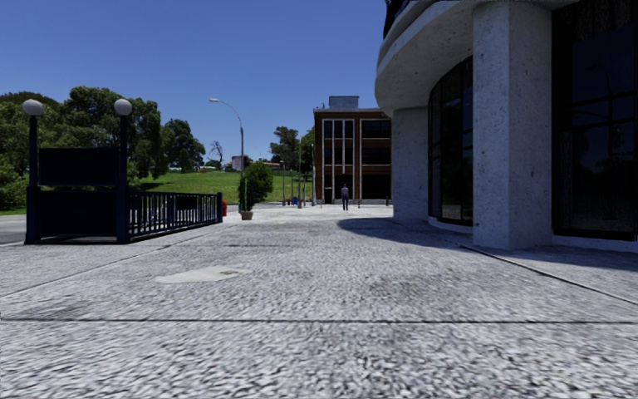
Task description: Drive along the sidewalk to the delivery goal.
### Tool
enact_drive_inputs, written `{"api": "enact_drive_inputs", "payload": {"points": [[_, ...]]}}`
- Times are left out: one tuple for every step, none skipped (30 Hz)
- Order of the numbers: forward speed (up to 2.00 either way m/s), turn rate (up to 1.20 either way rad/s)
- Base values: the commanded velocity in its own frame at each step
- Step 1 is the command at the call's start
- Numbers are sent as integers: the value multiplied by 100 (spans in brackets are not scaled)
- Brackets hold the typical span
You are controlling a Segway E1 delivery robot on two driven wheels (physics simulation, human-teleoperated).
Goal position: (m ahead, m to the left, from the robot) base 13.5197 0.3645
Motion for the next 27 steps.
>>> {"api": "enact_drive_inputs", "payload": {"points": [[200,0],[200,0],[200,0],[200,0],[200,0],[200,0],[200,0],[200,0],[200,0],[200,0],[200,0],[200,0],[200,0],[200,0],[200,0],[200,0],[200,0],[200,0],[200,0],[200,0],[200,0],[200,0],[200,0],[200,0],[200,0],[200,0],[200,0]]}}
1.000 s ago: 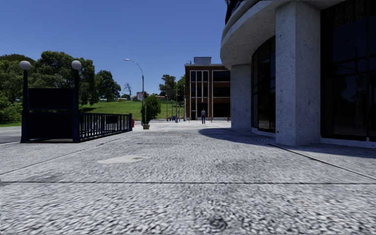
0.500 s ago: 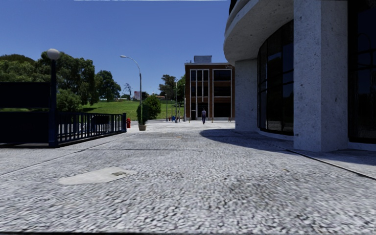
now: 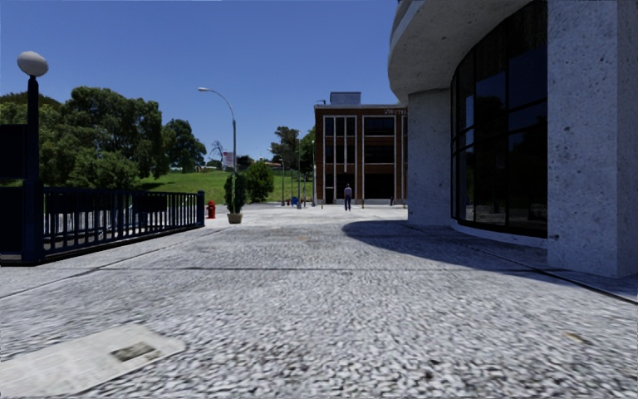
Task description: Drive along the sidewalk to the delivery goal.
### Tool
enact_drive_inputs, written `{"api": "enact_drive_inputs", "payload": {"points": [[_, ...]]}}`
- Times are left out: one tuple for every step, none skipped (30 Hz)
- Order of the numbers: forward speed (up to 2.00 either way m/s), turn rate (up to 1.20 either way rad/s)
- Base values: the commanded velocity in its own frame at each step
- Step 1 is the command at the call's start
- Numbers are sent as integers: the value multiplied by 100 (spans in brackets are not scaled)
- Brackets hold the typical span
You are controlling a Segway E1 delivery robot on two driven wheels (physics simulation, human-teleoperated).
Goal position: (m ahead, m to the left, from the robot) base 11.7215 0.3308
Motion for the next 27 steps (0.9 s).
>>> {"api": "enact_drive_inputs", "payload": {"points": [[200,0],[200,0],[200,0],[200,0],[200,0],[200,0],[200,0],[200,0],[200,0],[200,0],[200,0],[200,0],[200,0],[200,0],[200,0],[200,0],[200,0],[200,0],[200,0],[200,0],[200,0],[200,0],[200,0],[200,0],[200,0],[200,0],[200,0]]}}
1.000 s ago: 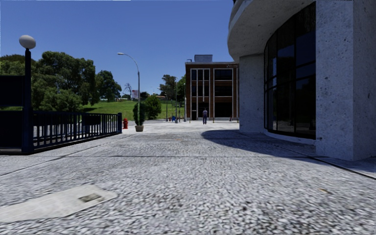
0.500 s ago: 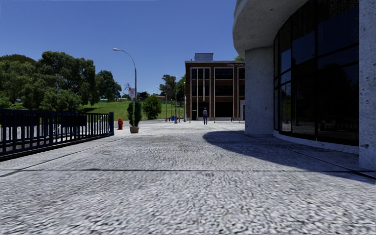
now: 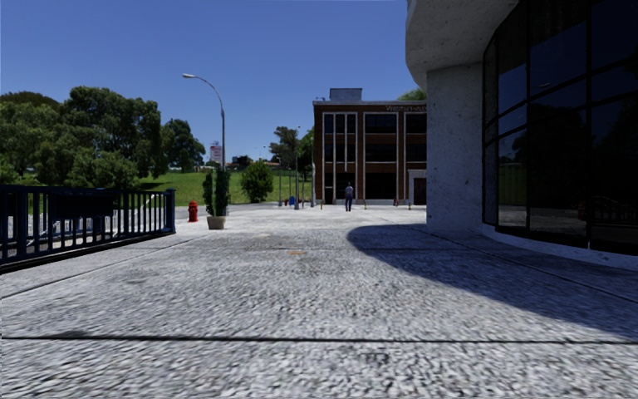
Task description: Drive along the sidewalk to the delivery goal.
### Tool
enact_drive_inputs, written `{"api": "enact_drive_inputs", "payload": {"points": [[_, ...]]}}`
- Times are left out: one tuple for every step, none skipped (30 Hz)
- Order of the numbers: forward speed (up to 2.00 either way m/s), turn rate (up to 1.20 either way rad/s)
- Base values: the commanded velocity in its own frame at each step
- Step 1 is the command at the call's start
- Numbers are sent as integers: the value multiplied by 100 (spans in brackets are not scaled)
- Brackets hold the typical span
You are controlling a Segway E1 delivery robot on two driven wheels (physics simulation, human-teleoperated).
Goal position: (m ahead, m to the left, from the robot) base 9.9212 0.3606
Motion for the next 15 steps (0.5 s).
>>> {"api": "enact_drive_inputs", "payload": {"points": [[200,0],[200,0],[200,0],[200,0],[200,0],[200,0],[200,0],[200,0],[200,0],[200,0],[200,0],[200,0],[200,0],[200,0],[200,0]]}}
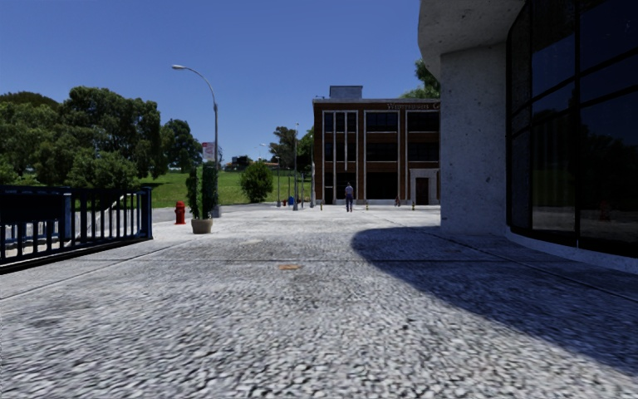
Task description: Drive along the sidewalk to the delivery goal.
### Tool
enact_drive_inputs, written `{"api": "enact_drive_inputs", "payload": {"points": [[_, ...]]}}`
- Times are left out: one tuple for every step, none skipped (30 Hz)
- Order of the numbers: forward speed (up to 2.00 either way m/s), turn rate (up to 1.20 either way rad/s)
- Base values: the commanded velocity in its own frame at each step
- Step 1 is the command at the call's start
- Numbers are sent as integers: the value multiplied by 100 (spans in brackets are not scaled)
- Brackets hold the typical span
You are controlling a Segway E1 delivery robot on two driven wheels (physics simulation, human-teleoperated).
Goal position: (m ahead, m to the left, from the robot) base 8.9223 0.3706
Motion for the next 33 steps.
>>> {"api": "enact_drive_inputs", "payload": {"points": [[200,0],[200,0],[200,0],[200,0],[200,0],[200,0],[200,0],[200,0],[200,0],[200,0],[200,0],[200,0],[200,0],[200,0],[200,0],[200,0],[200,0],[200,0],[200,0],[200,0],[200,0],[200,0],[200,0],[200,0],[200,0],[200,0],[200,0],[200,0],[200,1],[200,9],[200,17],[200,17],[200,22]]}}
